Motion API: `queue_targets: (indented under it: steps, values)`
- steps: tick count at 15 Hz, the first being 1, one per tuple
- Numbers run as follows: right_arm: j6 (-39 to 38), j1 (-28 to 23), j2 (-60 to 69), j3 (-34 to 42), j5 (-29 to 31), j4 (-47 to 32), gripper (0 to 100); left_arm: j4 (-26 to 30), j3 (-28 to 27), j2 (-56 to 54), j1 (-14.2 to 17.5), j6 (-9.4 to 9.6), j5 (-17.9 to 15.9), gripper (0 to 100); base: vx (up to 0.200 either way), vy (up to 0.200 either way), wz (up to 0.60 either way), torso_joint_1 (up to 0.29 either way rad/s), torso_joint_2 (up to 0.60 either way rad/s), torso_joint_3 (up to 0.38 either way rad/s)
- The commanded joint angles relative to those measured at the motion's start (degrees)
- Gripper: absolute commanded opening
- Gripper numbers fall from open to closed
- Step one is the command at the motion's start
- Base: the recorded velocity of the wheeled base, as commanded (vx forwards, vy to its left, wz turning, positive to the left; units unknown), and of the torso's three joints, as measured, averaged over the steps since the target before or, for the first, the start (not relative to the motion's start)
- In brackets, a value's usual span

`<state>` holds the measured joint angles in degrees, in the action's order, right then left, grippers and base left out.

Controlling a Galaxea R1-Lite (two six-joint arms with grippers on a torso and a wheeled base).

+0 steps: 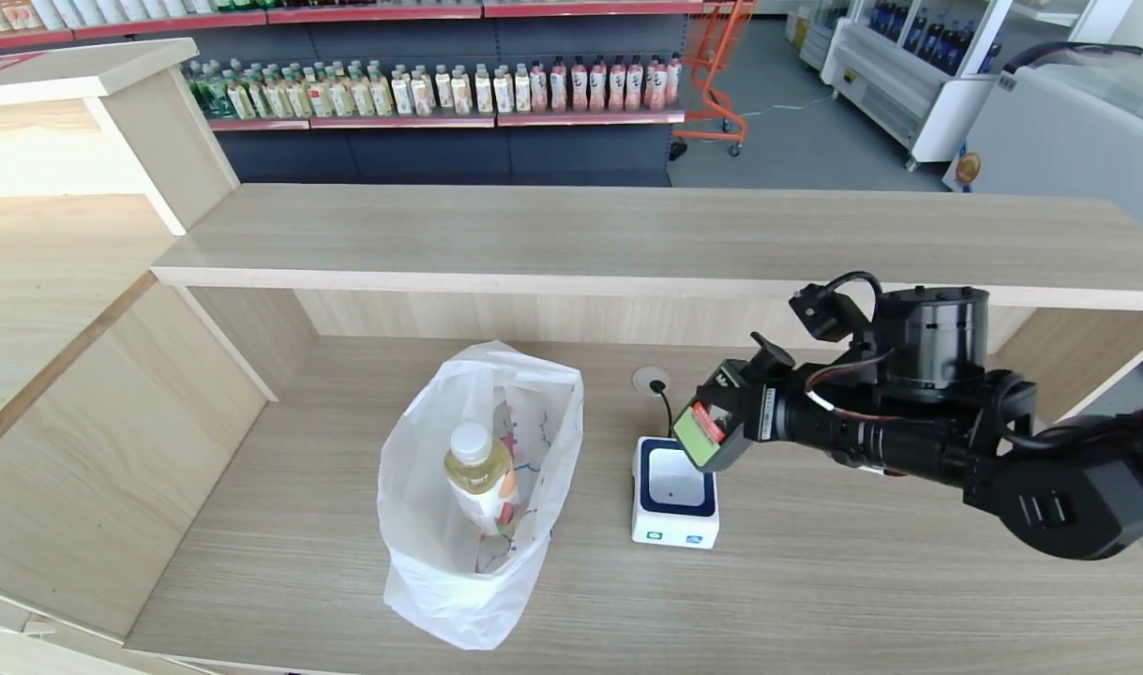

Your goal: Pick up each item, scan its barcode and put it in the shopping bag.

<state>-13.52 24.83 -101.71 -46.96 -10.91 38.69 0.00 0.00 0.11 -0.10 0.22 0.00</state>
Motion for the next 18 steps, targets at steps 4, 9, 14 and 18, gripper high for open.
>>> queue_targets:
  steps: [4,9,14,18]
  values:
    - [8.7,-4.7,16.3,9.3,-0.3,0.9,0,0.0,0.0,0.0,0.0,-0.04,0.0,100,0.000,0.000,0.00,0.000,0.00,0.000]
    - [8.3,-5.1,19.4,14.1,-0.3,0.9,0,0.0,0.0,0.0,0.0,0.04,0.0,100,0.000,0.000,0.00,0.000,0.00,0.000]
    - [6.0,-6.7,20.5,15.7,-0.4,0.6,0,0.0,0.0,0.0,0.0,0.04,0.0,100,-0.120,0.000,0.00,0.001,0.00,0.001]
    - [3.8,-7.2,20.1,15.6,-0.4,0.5,0,0.0,0.0,0.0,0.0,0.04,0.0,100,-0.100,0.000,0.00,0.004,0.00,0.001]
